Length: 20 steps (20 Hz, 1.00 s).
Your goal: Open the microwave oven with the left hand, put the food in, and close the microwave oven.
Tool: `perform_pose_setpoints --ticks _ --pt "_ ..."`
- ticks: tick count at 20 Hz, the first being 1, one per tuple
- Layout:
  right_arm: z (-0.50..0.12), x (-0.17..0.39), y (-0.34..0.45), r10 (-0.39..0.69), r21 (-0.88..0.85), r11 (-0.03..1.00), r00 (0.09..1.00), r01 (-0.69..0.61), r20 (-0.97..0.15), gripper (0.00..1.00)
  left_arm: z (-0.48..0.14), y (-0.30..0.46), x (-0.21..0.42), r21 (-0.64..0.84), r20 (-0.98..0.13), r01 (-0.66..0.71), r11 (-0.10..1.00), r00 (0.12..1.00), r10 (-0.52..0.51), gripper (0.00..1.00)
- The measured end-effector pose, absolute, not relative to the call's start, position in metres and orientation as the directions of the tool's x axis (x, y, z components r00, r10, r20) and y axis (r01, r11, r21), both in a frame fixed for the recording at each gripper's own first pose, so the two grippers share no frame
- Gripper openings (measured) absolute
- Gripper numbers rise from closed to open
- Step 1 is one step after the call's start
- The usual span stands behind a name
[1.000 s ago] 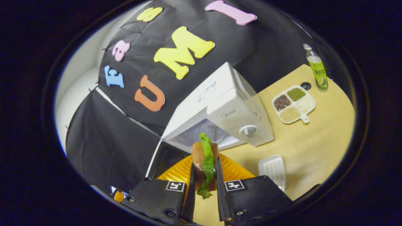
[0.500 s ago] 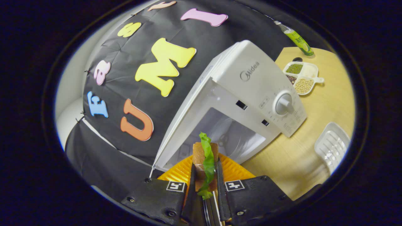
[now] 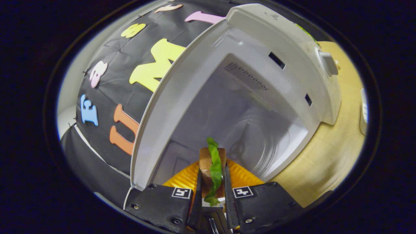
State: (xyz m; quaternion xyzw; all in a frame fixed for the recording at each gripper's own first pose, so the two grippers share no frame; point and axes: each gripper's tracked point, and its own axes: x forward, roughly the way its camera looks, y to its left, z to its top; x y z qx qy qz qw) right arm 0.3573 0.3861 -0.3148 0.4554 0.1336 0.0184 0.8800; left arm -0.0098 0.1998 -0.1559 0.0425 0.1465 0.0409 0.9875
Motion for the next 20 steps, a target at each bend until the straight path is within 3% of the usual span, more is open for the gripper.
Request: perform_pose_setpoints --ticks 2,3,4,5,7,8,9,10,11,14,15,16,17,20 --pt "-0.32 0.366 0.383 0.123 0.782 0.616 0.97 0.09 -0.208 0.34 -0.158 0.202 -0.008 0.097 -0.289 -0.071 0.993 0.952 0.096 0.97" --pt "-0.322 0.365 0.382 0.111 0.768 0.633 0.97 0.099 -0.217 0.27 -0.16 0.204 -0.007 0.097 -0.293 -0.069 0.993 0.951 0.095 0.97" --pt "-0.326 0.368 0.378 0.098 0.744 0.66 0.97 0.103 -0.222 0.39 -0.16 0.205 -0.007 0.096 -0.293 -0.072 0.993 0.951 0.097 0.97" --pt "-0.33 0.37 0.373 0.079 0.712 0.693 0.97 0.112 -0.23 0.31 -0.161 0.207 -0.008 0.093 -0.294 -0.073 0.993 0.951 0.097 0.97" --pt "-0.332 0.37 0.364 0.052 0.658 0.744 0.972 0.115 -0.229 0.38 -0.162 0.209 -0.008 0.086 -0.294 -0.076 0.993 0.951 0.098 0.97" --pt "-0.33 0.37 0.36 0.034 0.627 0.769 0.973 0.121 -0.229 0.51 -0.163 0.208 -0.008 0.082 -0.298 -0.077 0.994 0.95 0.098 0.97" --pt "-0.331 0.369 0.352 0.004 0.589 0.796 0.972 0.138 -0.233 0.55 -0.163 0.208 -0.008 0.079 -0.296 -0.076 0.994 0.95 0.096 0.97" --pt "-0.33 0.368 0.341 -0.034 0.54 0.826 0.971 0.16 -0.235 0.49 -0.163 0.209 -0.008 0.079 -0.297 -0.079 0.994 0.95 0.1 0.97" --pt "-0.326 0.368 0.337 -0.048 0.508 0.846 0.973 0.16 -0.227 0.53 -0.164 0.209 -0.008 0.078 -0.297 -0.081 0.994 0.95 0.101 0.97" --pt "-0.309 0.36 0.332 -0.042 0.416 0.901 0.98 0.122 -0.196 0.9 -0.166 0.211 -0.009 0.078 -0.3 -0.088 0.993 0.948 0.108 0.96" --pt "-0.302 0.355 0.332 -0.032 0.382 0.919 0.982 0.102 -0.185 0.9 -0.166 0.211 -0.009 0.076 -0.299 -0.09 0.993 0.948 0.108 0.97" --pt "-0.294 0.35 0.332 -0.016 0.359 0.93 0.984 0.08 -0.177 1.0 -0.166 0.211 -0.009 0.073 -0.3 -0.09 0.993 0.948 0.108 0.97" --pt "-0.286 0.343 0.332 0.001 0.332 0.942 0.987 0.053 -0.163 0.91 -0.166 0.212 -0.009 0.074 -0.297 -0.092 0.993 0.948 0.11 0.97" --pt "-0.26 0.316 0.334 0.061 0.239 0.971 0.986 -0.022 -0.157 0.91 -0.163 0.212 -0.006 0.071 -0.279 -0.098 0.993 0.953 0.115 0.97"
